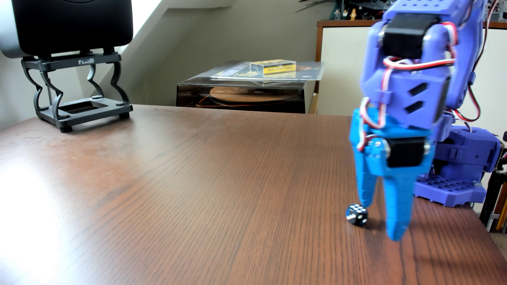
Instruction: Grab the blue dice
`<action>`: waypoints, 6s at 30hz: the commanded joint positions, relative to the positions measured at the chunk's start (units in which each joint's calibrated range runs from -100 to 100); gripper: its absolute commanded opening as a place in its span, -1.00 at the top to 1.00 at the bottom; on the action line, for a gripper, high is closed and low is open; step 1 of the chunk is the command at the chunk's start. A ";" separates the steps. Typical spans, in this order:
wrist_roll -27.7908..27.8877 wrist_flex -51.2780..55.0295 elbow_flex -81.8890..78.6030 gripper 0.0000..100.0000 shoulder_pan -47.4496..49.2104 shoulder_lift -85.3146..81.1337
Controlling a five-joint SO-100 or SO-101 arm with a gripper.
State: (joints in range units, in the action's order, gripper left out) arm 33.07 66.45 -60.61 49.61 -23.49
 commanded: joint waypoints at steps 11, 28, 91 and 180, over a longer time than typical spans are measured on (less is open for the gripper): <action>2.47 -1.17 -1.42 0.49 -3.87 -0.07; 2.47 -6.72 -3.49 0.49 -4.11 0.01; -38.91 -31.01 -3.04 0.97 -50.19 -51.89; -34.28 -19.72 -38.76 0.94 -52.23 -74.91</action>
State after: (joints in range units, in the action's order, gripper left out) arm -1.12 46.63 -98.74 -2.40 -98.58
